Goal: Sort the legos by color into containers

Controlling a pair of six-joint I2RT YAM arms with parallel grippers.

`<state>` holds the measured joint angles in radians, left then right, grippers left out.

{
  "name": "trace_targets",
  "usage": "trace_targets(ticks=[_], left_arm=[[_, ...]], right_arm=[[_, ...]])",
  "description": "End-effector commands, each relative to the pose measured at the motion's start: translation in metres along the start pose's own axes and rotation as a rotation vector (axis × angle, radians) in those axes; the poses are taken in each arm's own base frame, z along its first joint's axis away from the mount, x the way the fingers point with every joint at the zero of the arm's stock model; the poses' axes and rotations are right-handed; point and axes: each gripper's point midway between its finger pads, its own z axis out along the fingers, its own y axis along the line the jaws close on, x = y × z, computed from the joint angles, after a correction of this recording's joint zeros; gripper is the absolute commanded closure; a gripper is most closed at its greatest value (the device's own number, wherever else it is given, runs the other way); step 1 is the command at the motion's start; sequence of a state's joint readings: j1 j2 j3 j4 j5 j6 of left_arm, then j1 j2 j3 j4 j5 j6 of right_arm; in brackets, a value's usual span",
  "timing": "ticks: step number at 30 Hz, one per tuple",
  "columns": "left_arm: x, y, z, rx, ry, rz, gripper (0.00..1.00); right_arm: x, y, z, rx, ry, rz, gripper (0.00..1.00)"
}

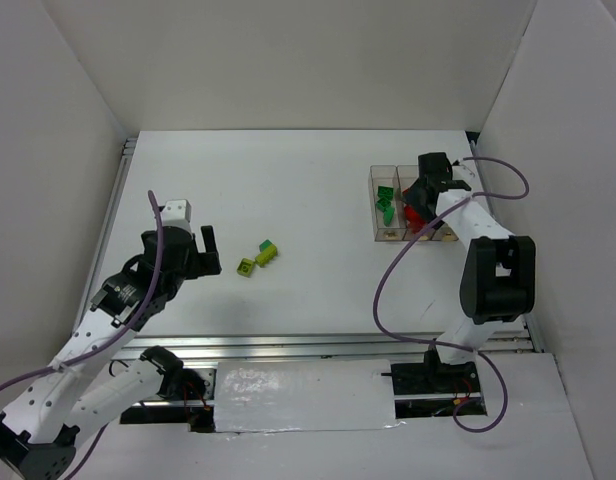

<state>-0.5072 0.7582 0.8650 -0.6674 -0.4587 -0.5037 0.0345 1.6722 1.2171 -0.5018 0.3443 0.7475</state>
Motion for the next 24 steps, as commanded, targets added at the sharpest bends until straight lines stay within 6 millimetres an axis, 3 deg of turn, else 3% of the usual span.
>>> trace_targets(ticks=[1, 7, 8, 10, 11, 12, 13, 14, 15, 16, 17, 18, 20, 22, 24], left_arm=[[-0.018, -0.002, -0.006, 0.0, -0.041, -0.032, 0.01], [-0.018, -0.001, -0.004, -0.013, -0.037, -0.043, 0.0], [-0.016, 0.0, -0.003, -0.019, -0.029, -0.046, 0.0], [-0.017, 0.0, -0.003, -0.022, -0.023, -0.075, 0.0], [-0.015, -0.004, -0.001, -0.008, -0.012, -0.085, 0.0], [-0.014, -0.007, 0.0, 0.002, -0.007, -0.106, 0.0], [-0.012, -0.01, 0.002, 0.009, 0.002, -0.124, 0.01], [-0.004, -0.01, 0.006, 0.001, 0.018, -0.165, 0.0], [-0.004, -0.017, 0.011, 0.025, 0.01, -0.191, 0.0], [0.001, -0.021, 0.016, 0.04, 0.016, -0.207, 0.01], [0.017, -0.026, 0.026, 0.053, 0.064, -0.22, 0.0], [0.017, -0.032, 0.033, 0.07, 0.057, -0.231, 0.01], [0.036, -0.039, 0.051, 0.069, 0.124, -0.202, 0.0], [0.042, -0.044, 0.068, 0.056, 0.15, -0.165, 0.01], [0.042, -0.047, 0.078, 0.053, 0.149, -0.15, 0.0]], right_arm=[[-0.019, 0.002, -0.018, -0.026, -0.061, 0.029, 0.18], [-0.033, 0.015, -0.052, -0.129, -0.089, 0.041, 0.17], [-0.037, 0.018, -0.065, -0.162, -0.106, 0.046, 0.16], [-0.027, 0.029, -0.082, -0.236, -0.085, 0.02, 0.14], [-0.027, 0.035, -0.1, -0.293, -0.097, 0.015, 0.14], [-0.01, 0.048, -0.112, -0.369, -0.067, -0.028, 0.03], [-0.002, 0.056, -0.124, -0.422, -0.06, -0.053, 0.0], [0.002, 0.062, -0.143, -0.487, -0.072, -0.07, 0.0], [0.026, 0.073, -0.157, -0.541, -0.046, -0.125, 0.0], [0.035, 0.078, -0.167, -0.572, -0.041, -0.161, 0.0], [0.043, 0.082, -0.179, -0.605, -0.033, -0.189, 0.0], [0.065, 0.089, -0.192, -0.648, 0.009, -0.248, 0.0], [0.087, 0.092, -0.204, -0.693, 0.048, -0.321, 0.0], [0.107, 0.093, -0.223, -0.774, 0.081, -0.379, 0.01], [0.123, 0.087, -0.225, -0.814, 0.111, -0.397, 0.0]])
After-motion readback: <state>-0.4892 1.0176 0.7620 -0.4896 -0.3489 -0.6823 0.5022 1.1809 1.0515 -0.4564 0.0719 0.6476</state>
